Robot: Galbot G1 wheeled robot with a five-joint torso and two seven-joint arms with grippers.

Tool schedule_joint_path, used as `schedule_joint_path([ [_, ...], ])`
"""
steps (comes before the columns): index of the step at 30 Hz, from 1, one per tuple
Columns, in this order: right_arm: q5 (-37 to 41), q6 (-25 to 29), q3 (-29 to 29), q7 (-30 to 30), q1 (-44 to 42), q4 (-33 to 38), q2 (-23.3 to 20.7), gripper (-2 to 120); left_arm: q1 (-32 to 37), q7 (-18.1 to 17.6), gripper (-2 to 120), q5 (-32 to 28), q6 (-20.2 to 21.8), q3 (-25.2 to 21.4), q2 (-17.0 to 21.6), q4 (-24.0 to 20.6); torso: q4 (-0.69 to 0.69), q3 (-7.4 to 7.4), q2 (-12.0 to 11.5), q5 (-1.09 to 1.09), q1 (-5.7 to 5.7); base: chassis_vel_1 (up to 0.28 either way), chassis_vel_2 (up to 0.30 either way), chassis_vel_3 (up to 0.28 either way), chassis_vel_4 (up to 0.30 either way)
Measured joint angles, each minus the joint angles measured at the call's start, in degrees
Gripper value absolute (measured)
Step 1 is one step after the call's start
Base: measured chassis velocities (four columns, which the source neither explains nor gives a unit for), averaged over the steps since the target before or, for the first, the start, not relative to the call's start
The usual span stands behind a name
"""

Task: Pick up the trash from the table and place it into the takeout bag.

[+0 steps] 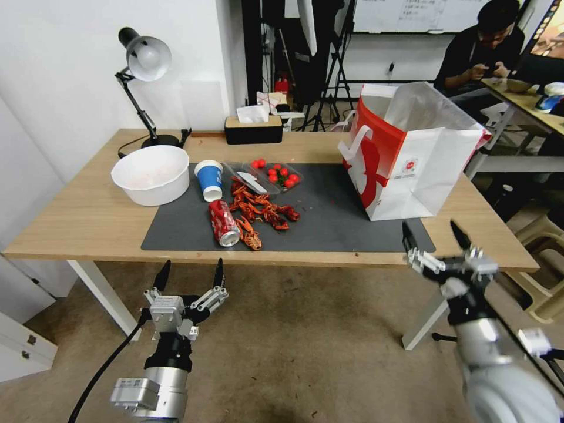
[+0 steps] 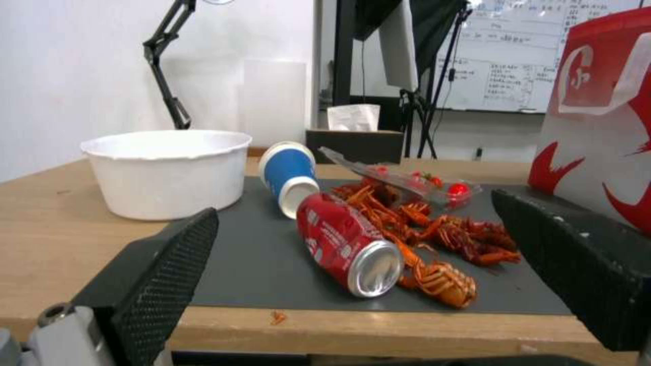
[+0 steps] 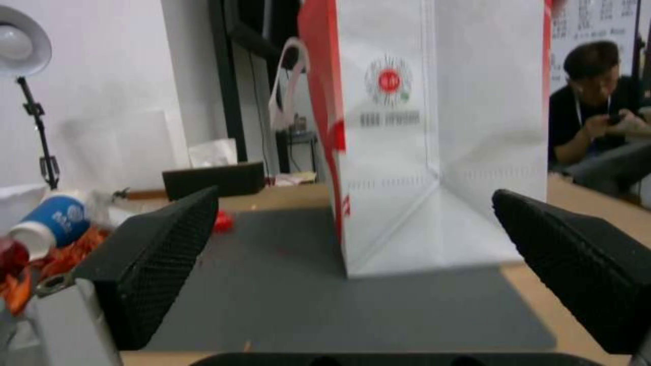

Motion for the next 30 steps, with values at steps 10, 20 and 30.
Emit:
schedule_joint_path([
  [10, -1.0, 4.33, -3.8, -1.83, -1.48, -3.95, 1.64, 100, -0.79, -0.4, 100, -0.92, -0.09, -0.16, -1.05, 0.81, 0.01, 0.0, -0.01, 0.01, 0.0, 0.0, 0.0, 0.0, 0.0],
  [20, -1.42, 4.95, -4.96, -3.07, -1.87, -4.72, 1.85, 100, -5.55, -2.69, 100, -7.03, 0.62, 0.63, 2.24, 3.61, 0.03, 0.01, -0.01, 0.02, 0.0, 0.0, 0.0, 0.0, 0.0],
  [30, -4.16, 4.24, -5.22, -2.39, -2.13, -5.3, 3.14, 100, -17.76, -11.63, 100, -19.48, 2.96, 2.79, 12.46, 9.63, 0.01, 0.01, -0.01, 0.02, 0.01, 0.0, 0.0, 0.0, 0.0],
])
